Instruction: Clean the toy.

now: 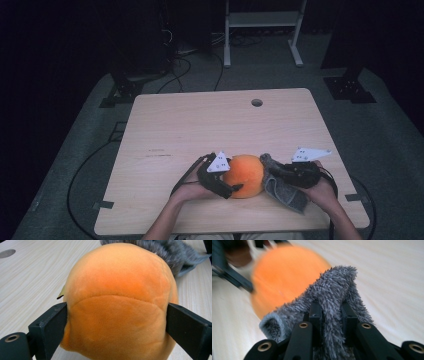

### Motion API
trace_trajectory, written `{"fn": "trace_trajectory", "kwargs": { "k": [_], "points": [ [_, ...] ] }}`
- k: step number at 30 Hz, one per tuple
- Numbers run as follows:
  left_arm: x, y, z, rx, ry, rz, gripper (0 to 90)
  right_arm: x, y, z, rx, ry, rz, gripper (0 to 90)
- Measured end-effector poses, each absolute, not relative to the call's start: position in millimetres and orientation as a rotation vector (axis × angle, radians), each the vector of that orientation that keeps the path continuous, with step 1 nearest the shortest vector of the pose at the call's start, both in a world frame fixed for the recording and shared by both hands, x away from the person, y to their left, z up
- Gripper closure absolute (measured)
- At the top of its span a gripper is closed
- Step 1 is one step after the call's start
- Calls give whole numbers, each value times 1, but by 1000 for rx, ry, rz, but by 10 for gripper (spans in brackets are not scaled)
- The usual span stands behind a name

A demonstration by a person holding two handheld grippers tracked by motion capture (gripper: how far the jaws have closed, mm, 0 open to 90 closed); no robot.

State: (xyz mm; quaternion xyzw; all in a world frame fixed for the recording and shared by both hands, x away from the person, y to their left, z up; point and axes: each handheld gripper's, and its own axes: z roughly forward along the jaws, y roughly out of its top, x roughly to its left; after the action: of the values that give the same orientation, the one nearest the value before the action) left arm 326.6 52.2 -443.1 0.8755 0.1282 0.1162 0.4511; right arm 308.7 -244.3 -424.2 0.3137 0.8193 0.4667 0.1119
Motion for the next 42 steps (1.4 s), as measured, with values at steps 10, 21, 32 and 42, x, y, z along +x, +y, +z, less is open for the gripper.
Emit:
{"fn": "trace_trajectory", "kwargs": {
  "k": [10, 21, 32, 42],
  "points": [
    [333, 63, -431, 2137, 416, 230, 25, 306, -227, -424, 858, 2399, 1402, 747],
    [326, 54, -436, 2124, 343, 251, 220, 294, -233, -420, 884, 2346, 1412, 745],
    [321, 53, -432, 2137, 317, 338, 231, 288, -213, -417, 787, 2278, 1337, 741],
    [319, 46, -431, 2142, 305, 353, 195, 282, -204, -407, 745, 2257, 1343, 741]
  ]
}}
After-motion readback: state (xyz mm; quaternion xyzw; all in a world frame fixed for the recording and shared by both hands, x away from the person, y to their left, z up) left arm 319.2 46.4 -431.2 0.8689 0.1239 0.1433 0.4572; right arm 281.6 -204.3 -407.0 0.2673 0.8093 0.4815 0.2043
